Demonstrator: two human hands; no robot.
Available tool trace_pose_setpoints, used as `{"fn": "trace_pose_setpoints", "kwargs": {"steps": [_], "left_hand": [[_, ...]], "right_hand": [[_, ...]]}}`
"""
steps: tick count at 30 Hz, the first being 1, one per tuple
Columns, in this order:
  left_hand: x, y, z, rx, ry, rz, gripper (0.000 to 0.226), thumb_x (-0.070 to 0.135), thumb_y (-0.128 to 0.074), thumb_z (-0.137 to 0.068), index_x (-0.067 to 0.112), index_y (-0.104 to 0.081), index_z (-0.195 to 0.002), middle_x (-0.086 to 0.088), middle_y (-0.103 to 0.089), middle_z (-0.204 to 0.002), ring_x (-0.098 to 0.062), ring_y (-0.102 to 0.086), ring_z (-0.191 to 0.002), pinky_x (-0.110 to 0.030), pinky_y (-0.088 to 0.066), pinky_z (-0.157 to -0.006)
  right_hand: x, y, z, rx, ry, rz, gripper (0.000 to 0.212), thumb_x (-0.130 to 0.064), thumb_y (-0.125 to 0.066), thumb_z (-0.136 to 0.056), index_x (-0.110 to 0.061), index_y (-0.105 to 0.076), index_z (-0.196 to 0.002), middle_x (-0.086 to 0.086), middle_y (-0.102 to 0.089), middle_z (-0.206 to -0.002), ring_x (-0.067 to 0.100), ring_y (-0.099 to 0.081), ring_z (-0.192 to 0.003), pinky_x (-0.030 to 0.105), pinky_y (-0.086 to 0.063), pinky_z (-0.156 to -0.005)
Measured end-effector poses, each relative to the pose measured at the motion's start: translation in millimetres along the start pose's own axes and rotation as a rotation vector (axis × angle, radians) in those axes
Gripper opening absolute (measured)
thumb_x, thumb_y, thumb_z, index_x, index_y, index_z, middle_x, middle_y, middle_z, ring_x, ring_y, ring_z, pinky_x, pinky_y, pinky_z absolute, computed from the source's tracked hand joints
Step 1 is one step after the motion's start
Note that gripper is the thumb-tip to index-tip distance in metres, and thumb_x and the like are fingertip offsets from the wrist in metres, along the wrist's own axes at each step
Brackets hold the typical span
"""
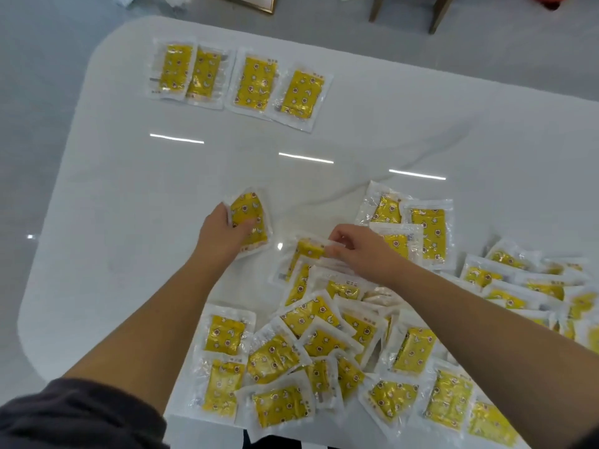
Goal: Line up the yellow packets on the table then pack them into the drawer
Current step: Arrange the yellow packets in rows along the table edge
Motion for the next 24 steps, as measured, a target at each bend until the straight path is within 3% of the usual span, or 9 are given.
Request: {"fn": "trace_pose_setpoints", "kwargs": {"steps": [3, 9, 14, 18, 21, 24], "left_hand": [[-9.8, 2.8, 10.1, -0.148, 0.030, 0.089, 0.015, 0.012, -0.062, -0.092, 0.026, -0.064, -0.097, 0.001, -0.070, -0.101, -0.019, -0.068, -0.096, -0.039, -0.053, -0.089], [-13.3, 7.3, 14.2, -0.192, 0.065, 0.212, 0.023, 0.013, -0.045, -0.100, 0.013, -0.068, -0.098, -0.009, -0.068, -0.089, -0.020, -0.063, -0.078, -0.034, -0.053, -0.076], [-35.8, 7.8, 13.1, -0.161, 0.171, 0.228, 0.019, 0.023, -0.049, -0.098, 0.012, -0.065, -0.102, -0.009, -0.071, -0.100, -0.026, -0.068, -0.093, -0.035, -0.057, -0.081], [-45.3, 0.0, 17.5, -0.106, 0.097, -0.034, 0.041, 0.042, -0.064, -0.088, 0.012, -0.059, -0.115, 0.002, -0.066, -0.102, -0.016, -0.065, -0.094, -0.032, -0.053, -0.084], [-31.3, -16.4, 26.2, 0.001, 0.000, -0.314, 0.068, 0.048, -0.074, -0.077, 0.013, -0.046, -0.128, 0.000, -0.053, -0.116, -0.017, -0.056, -0.102, -0.028, -0.044, -0.081], [-24.4, -34.1, 31.1, 0.095, 0.019, -0.492, 0.075, 0.051, -0.077, -0.073, 0.012, -0.039, -0.126, -0.004, -0.047, -0.122, -0.024, -0.056, -0.108, -0.036, -0.046, -0.084]], "right_hand": [[-14.4, 8.1, -4.8, 0.048, 0.025, -0.118, 0.012, -0.020, -0.061, -0.094, -0.009, -0.060, -0.087, -0.002, -0.068, -0.075, 0.002, -0.064, -0.062, 0.022, -0.051, -0.064], [-53.2, -5.6, -23.1, 0.070, 0.057, -0.152, 0.010, -0.018, -0.061, -0.094, -0.008, -0.062, -0.092, -0.002, -0.069, -0.077, -0.004, -0.062, -0.059, 0.021, -0.051, -0.066], [-52.1, -34.9, -35.9, 0.124, -0.024, -0.014, 0.010, -0.022, -0.061, -0.092, -0.018, -0.061, -0.083, 0.002, -0.066, -0.078, 0.020, -0.063, -0.074, 0.032, -0.050, -0.071], [-36.8, -40.4, -33.3, 0.266, -0.092, 0.162, 0.008, -0.021, -0.059, -0.092, -0.017, -0.064, -0.096, -0.003, -0.060, -0.089, 0.015, -0.056, -0.082, 0.020, -0.043, -0.065], [-30.9, -40.2, -27.9, 0.304, -0.157, 0.323, 0.034, -0.020, -0.062, -0.088, -0.020, -0.058, -0.122, 0.003, -0.054, -0.118, 0.021, -0.056, -0.105, 0.035, -0.049, -0.089], [-29.6, -42.4, -20.8, 0.276, -0.174, 0.474, 0.045, -0.025, -0.062, -0.087, -0.023, -0.049, -0.130, 0.002, -0.053, -0.125, 0.024, -0.054, -0.113, 0.045, -0.046, -0.095]]}}
Point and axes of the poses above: each hand's wrist, its own z-axis away from the middle knuckle, its own y-axis out of the back of the hand, x = y × z, the point moved 6 cm from there along -z, towards the middle knuckle
